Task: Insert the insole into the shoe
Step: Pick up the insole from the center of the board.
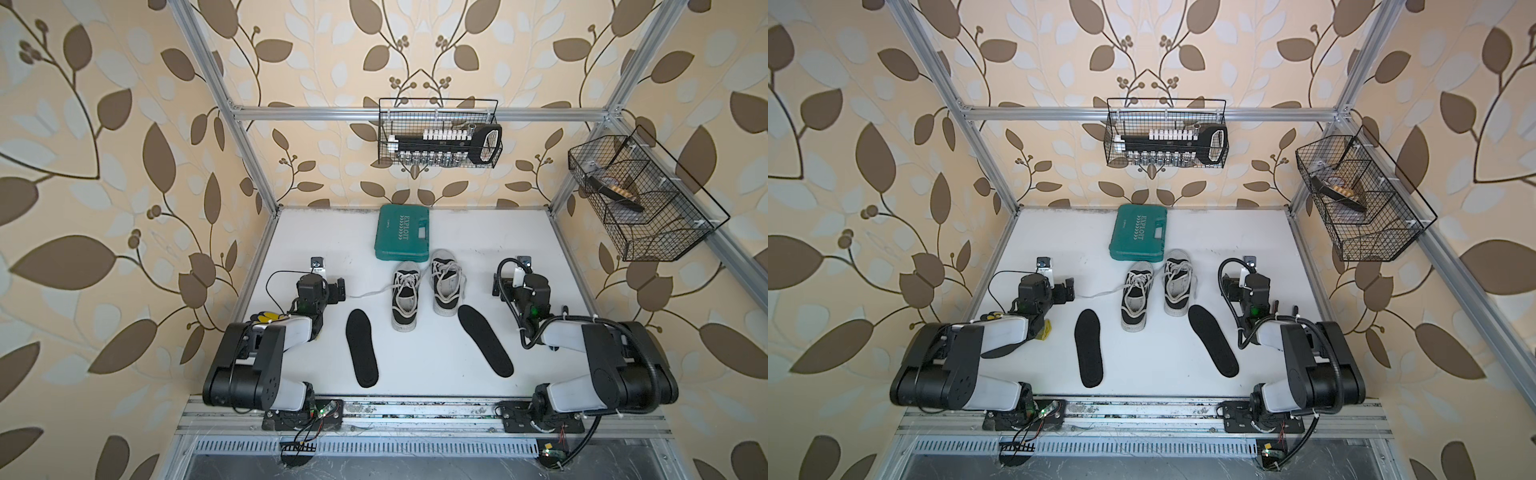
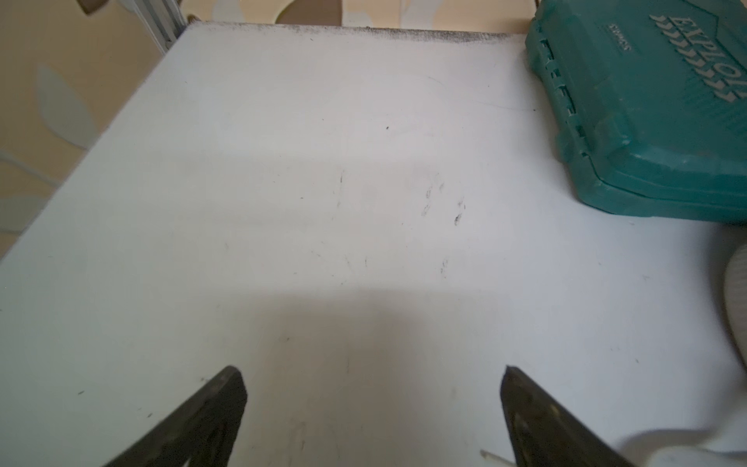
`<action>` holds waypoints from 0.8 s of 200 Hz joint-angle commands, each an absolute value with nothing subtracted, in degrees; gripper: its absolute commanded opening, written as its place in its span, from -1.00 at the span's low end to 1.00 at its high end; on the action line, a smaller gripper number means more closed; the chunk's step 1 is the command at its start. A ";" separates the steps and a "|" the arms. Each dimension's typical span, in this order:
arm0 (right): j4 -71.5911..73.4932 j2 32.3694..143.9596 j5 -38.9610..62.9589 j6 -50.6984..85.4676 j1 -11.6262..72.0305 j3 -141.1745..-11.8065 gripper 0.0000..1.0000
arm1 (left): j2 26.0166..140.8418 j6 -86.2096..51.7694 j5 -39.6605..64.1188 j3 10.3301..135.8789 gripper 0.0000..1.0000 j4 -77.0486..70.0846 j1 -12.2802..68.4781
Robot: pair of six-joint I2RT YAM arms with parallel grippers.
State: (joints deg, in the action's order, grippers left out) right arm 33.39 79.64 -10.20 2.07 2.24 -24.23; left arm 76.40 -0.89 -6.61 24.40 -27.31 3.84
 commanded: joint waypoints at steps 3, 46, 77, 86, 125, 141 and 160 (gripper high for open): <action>12.43 70.76 -14.26 6.59 2.68 -34.39 0.98 | 65.32 -5.15 -12.50 34.60 0.98 -7.31 6.22; -15.26 59.55 -20.05 21.49 13.41 -40.66 0.99 | 56.53 -16.42 -7.77 49.94 0.98 28.36 8.12; -22.73 51.51 -20.33 28.35 26.70 -39.27 0.98 | 54.83 -24.33 -1.11 54.85 0.97 46.77 10.31; -24.35 50.84 -20.13 30.91 29.50 -39.24 0.98 | 53.98 -26.92 0.96 54.14 0.97 49.49 11.48; -24.19 55.45 -16.42 34.97 38.40 -40.11 0.98 | 47.75 -36.55 8.62 45.07 0.82 52.75 12.66; -23.01 57.94 -16.48 35.07 40.34 -41.08 0.98 | 47.79 -38.35 11.58 43.38 0.79 52.18 12.66; -21.18 60.43 -15.71 35.16 42.68 -41.86 0.98 | 51.32 -38.80 14.19 41.16 0.71 51.10 12.70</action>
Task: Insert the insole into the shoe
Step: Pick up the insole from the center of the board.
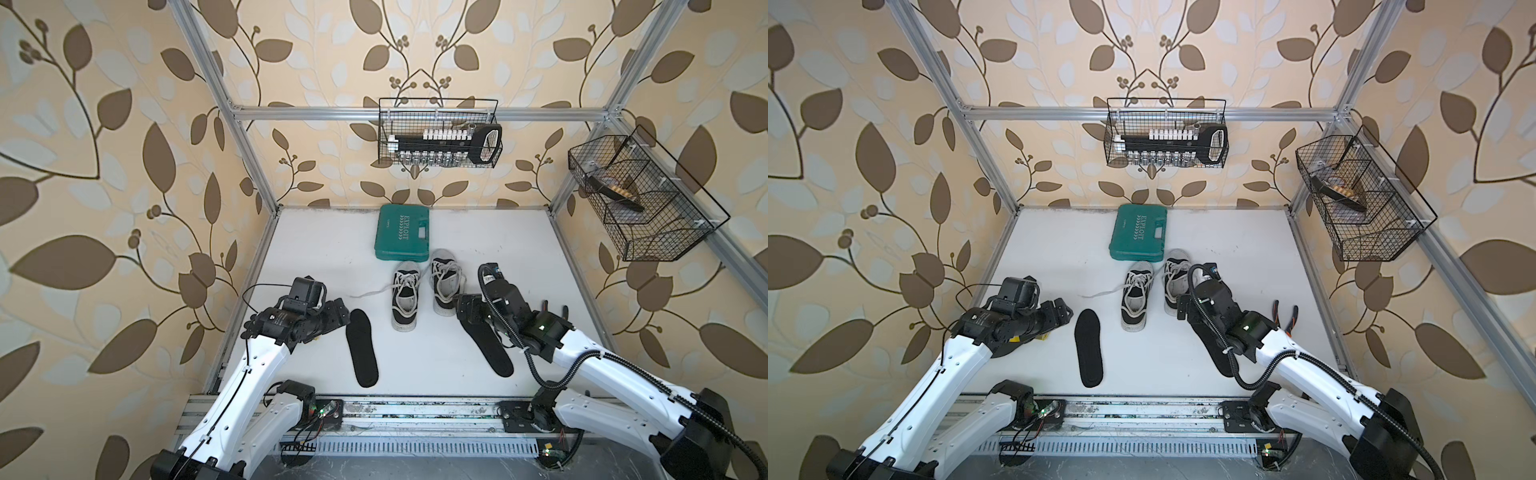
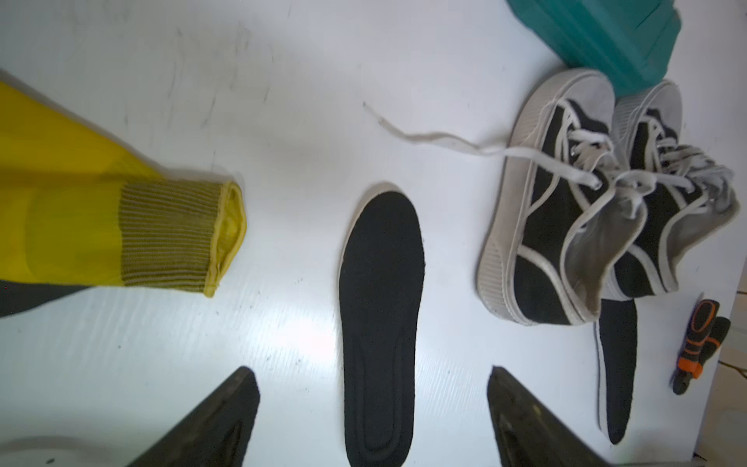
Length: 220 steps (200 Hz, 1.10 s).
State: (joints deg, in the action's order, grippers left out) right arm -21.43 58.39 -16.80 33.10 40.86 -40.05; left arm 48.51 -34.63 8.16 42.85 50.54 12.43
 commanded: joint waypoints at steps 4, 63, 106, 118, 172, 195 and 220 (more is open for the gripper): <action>-20.87 60.94 -15.40 35.20 42.73 -42.06 0.98 | 52.16 -38.75 14.87 40.84 0.71 50.80 12.66; -19.51 64.91 -15.01 33.50 42.98 -44.26 0.98 | 60.57 -38.80 14.83 37.21 0.53 44.31 12.66; -20.04 67.10 -14.84 31.65 42.99 -45.92 0.98 | 63.36 -40.72 15.92 32.34 0.21 38.02 12.66; -20.05 67.41 -15.18 30.99 43.02 -46.05 0.98 | 63.66 -41.03 15.88 31.61 0.13 36.64 12.66; -20.10 69.42 -14.90 29.59 42.98 -46.97 0.98 | 67.74 -41.74 17.99 29.39 -0.09 31.05 12.65; -19.65 69.91 -14.69 29.62 43.03 -47.01 0.98 | 68.03 -41.74 17.32 28.93 -0.25 30.30 12.66; -19.73 70.31 -14.23 29.69 42.98 -47.21 0.98 | 67.85 -42.68 18.49 27.61 -0.47 27.54 12.70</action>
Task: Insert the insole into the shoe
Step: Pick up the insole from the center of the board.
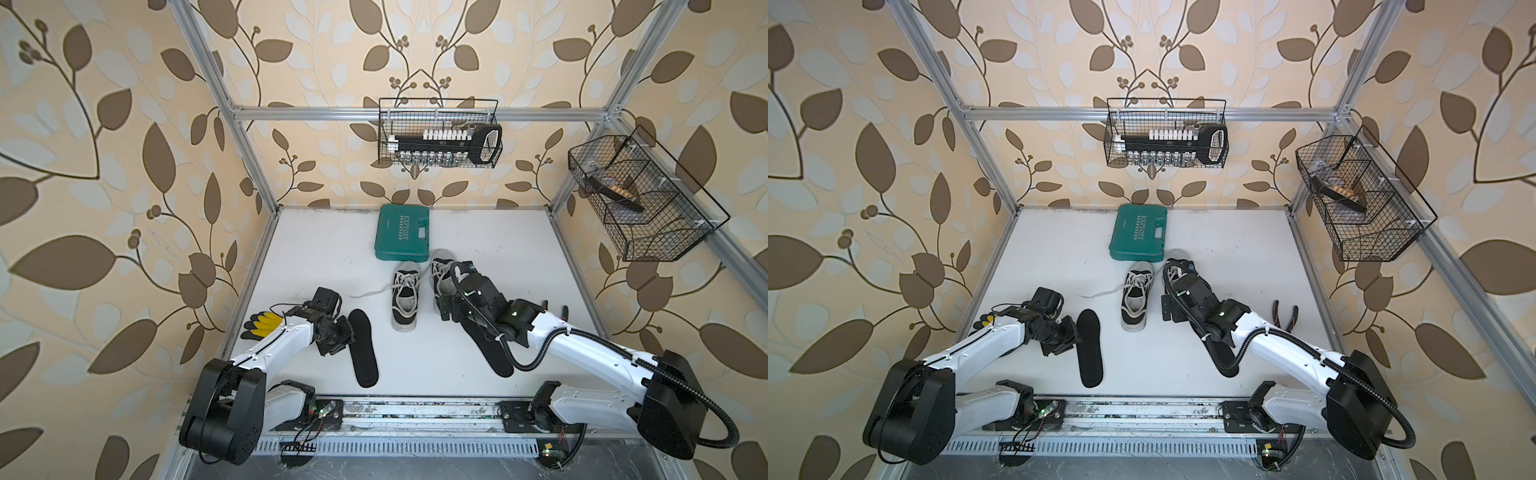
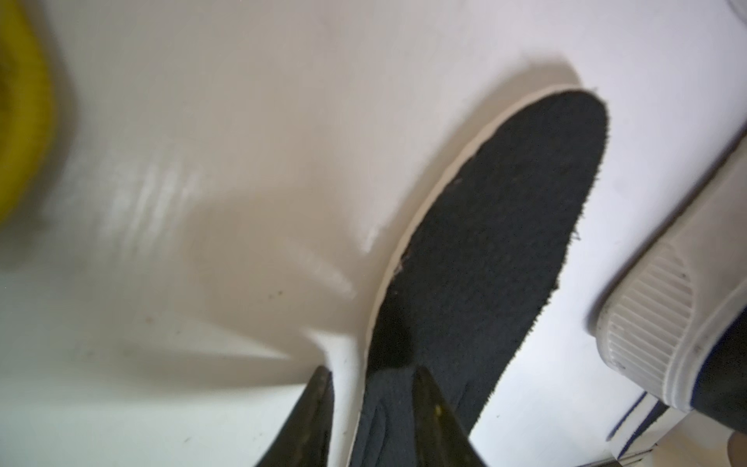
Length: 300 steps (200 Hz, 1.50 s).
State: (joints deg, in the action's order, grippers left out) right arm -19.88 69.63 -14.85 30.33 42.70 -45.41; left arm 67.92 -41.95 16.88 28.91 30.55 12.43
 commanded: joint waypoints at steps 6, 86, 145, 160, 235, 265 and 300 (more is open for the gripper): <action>-19.77 70.40 -14.15 29.70 42.98 -47.28 0.98 | 67.96 -42.79 18.61 27.39 -0.53 27.07 12.66; -19.85 68.17 -12.35 27.92 42.98 -46.23 0.98 | 60.20 -45.18 20.34 28.75 -1.00 27.51 12.66; -12.88 66.28 -4.97 26.32 45.37 -47.58 0.98 | 46.08 -61.96 25.26 32.00 -1.00 24.24 12.81; -12.83 68.30 -2.23 27.02 45.92 -50.76 0.98 | 44.57 -66.52 26.11 32.12 -1.00 20.48 12.88; -9.74 80.24 1.54 29.20 48.99 -61.34 0.85 | 53.12 -73.32 25.86 39.04 -1.00 7.42 19.17; -9.42 84.54 3.01 29.21 48.40 -64.16 0.64 | 54.94 -74.65 25.29 39.99 -1.00 4.61 20.82; -7.64 85.02 5.61 29.22 47.13 -64.82 0.01 | 56.33 -75.10 24.97 40.69 -1.00 3.02 21.53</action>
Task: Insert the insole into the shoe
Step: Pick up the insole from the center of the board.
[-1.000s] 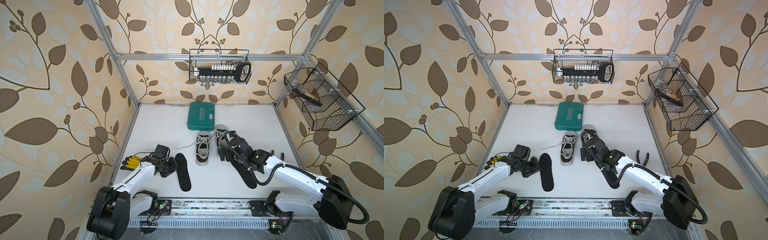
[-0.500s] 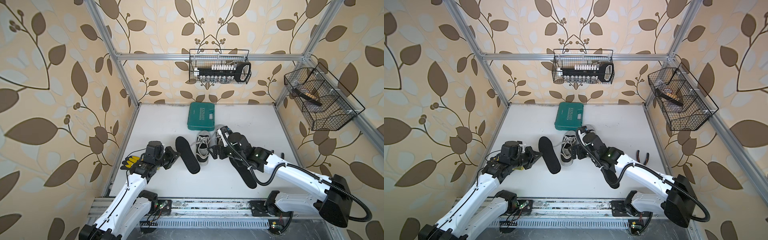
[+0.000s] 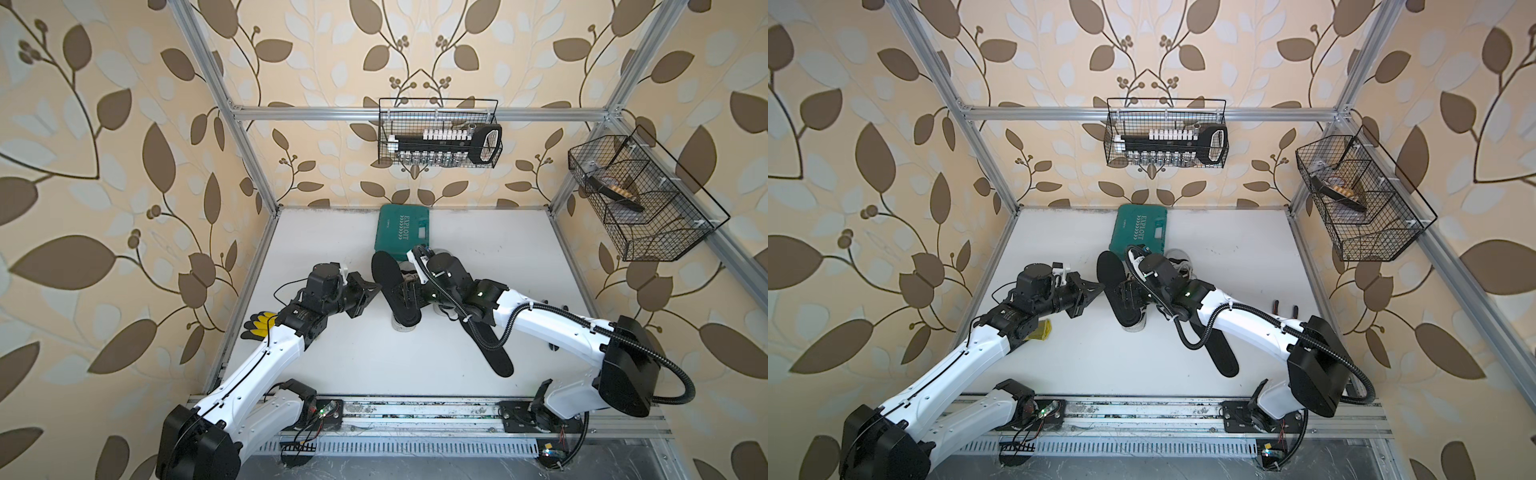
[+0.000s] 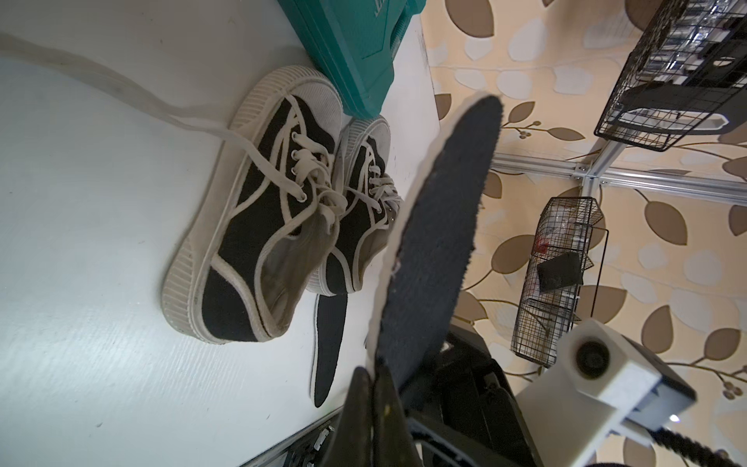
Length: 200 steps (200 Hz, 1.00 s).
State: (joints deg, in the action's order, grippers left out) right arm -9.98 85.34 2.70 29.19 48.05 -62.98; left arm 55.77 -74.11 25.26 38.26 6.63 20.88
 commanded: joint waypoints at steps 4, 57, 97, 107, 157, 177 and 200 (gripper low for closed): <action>-7.27 84.92 6.06 29.53 46.90 -64.69 -0.08 | 56.49 -75.06 24.88 40.76 -1.00 2.91 21.58; -5.44 84.56 13.90 33.06 43.53 -63.54 -0.94 | 59.15 -74.98 25.25 41.60 -0.74 0.65 21.57; -5.74 82.57 15.59 33.94 40.69 -62.31 -1.00 | 60.36 -71.98 24.26 44.79 -0.16 2.81 21.45; -6.72 82.12 16.19 34.10 40.65 -62.42 -1.00 | 61.17 -70.73 24.64 45.48 -0.07 2.56 21.37; -11.60 80.88 22.31 33.79 37.03 -63.70 -1.00 | 66.46 -63.56 30.36 49.46 0.17 -0.09 17.98; -12.80 81.14 25.30 33.62 36.21 -63.93 -1.00 | 69.40 -62.06 33.24 50.52 0.20 -2.18 17.05; -13.53 82.47 28.96 33.33 35.60 -64.25 -1.00 | 72.98 -62.22 37.20 51.66 0.15 -6.23 17.05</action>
